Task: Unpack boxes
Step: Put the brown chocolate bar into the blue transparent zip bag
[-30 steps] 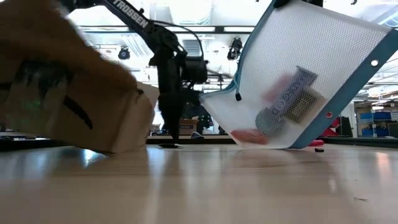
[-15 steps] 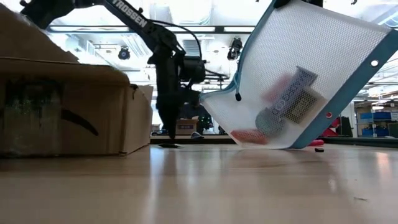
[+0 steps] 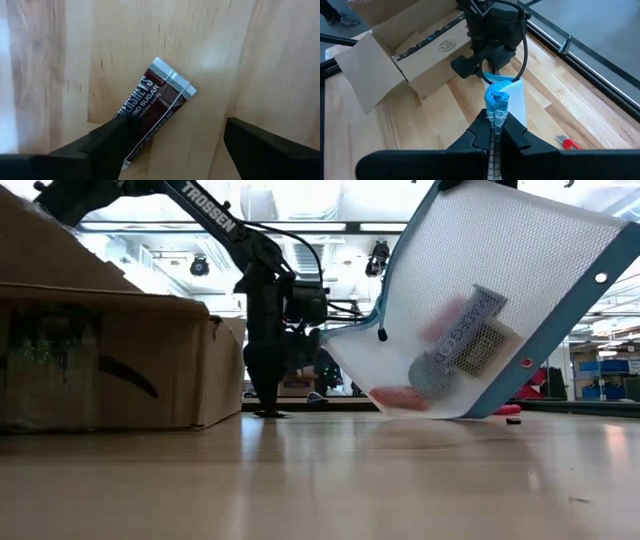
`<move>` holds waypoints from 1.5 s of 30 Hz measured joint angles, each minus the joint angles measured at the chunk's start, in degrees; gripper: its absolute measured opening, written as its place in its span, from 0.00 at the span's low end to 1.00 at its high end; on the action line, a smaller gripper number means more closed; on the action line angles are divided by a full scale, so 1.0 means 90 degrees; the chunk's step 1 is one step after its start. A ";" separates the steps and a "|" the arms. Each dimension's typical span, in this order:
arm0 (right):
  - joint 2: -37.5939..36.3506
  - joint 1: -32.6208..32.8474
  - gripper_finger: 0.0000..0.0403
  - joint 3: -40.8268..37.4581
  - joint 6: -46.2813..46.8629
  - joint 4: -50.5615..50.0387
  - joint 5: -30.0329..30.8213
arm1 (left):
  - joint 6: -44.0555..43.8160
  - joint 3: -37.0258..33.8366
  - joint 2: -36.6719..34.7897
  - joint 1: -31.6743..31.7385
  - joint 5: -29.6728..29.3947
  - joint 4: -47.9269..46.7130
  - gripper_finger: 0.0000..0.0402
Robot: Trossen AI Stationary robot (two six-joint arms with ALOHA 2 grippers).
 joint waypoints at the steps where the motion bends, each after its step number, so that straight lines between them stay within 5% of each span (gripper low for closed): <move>1: 0.0000 0.0000 0.00 0.0000 -0.0021 0.0002 0.0000 | -0.0039 0.0000 0.0000 -0.0044 0.0131 -0.0007 0.70; 9: 0.0000 0.0000 0.00 0.0000 -0.0065 0.0000 0.0002 | -0.0114 -0.0041 -0.0171 -0.0745 0.1558 -0.0346 0.60; 27: 0.0000 -0.0002 0.00 -0.0002 -0.0111 0.0000 0.0007 | 0.0311 -0.0085 -0.0629 -0.1644 -0.0370 0.0268 0.73; 45: 0.0000 -0.0002 0.00 -0.0005 -0.0108 0.0022 0.0007 | 0.0059 -0.0369 -0.0335 -0.1648 -0.0485 0.0321 0.62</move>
